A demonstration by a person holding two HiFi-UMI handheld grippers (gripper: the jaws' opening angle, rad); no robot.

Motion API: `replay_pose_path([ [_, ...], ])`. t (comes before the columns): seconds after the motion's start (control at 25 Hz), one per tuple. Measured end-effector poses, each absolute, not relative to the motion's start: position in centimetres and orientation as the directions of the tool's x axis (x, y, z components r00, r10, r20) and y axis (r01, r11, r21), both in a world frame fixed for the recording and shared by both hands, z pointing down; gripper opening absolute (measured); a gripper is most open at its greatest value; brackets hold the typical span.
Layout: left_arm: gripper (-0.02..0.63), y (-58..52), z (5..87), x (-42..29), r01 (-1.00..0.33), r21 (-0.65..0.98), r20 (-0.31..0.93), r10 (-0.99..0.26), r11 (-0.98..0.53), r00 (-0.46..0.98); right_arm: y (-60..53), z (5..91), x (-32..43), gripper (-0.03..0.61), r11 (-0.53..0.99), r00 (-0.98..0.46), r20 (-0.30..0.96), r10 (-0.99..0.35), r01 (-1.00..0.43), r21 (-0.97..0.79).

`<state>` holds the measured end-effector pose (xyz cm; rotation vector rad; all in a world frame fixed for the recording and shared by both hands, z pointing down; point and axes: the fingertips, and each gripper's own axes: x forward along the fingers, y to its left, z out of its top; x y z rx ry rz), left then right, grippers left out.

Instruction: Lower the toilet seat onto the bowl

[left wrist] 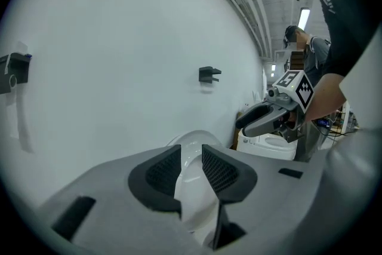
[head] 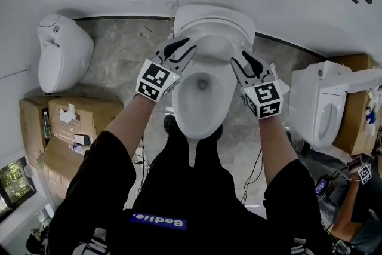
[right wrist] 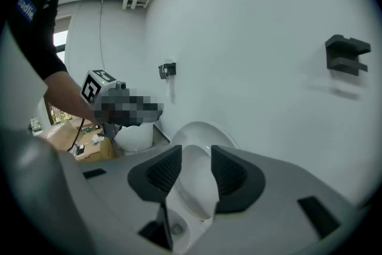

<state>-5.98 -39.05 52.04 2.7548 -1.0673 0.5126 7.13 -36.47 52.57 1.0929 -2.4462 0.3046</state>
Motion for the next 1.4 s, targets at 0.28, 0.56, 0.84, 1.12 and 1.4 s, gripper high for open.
replay_pose_path([
  [0.28,0.123,-42.4,54.6,-7.2,-0.687,-0.053,0.394,-0.648,-0.724,0.652,-39.1,55.6,8.6,0.150,0.633,-0.531,0.512,-0.675,-0.773,0.032],
  [0.56,0.124,-44.7,56.4,-7.2,-0.670,-0.105,0.423,-0.643,-0.735,0.639,-42.6,57.9,10.6,0.150,0.616,-0.451,0.558,-0.696,-0.775,0.143],
  [0.84,0.124,-46.5,57.6,-6.5,-0.645,-0.151,0.443,-0.634,-0.749,0.633,-44.5,60.0,11.0,0.150,0.628,-0.395,0.600,-0.696,-0.739,0.242],
  [1.12,0.123,-46.7,60.8,-6.8,-0.602,-0.228,0.515,-0.619,-0.766,0.593,-45.4,60.9,10.6,0.150,0.626,-0.336,0.607,-0.720,-0.692,0.359],
  [1.4,0.101,-46.6,61.0,-6.7,-0.599,-0.249,0.507,-0.629,-0.761,0.589,-45.2,60.9,10.7,0.144,0.599,-0.324,0.580,-0.747,-0.706,0.377],
])
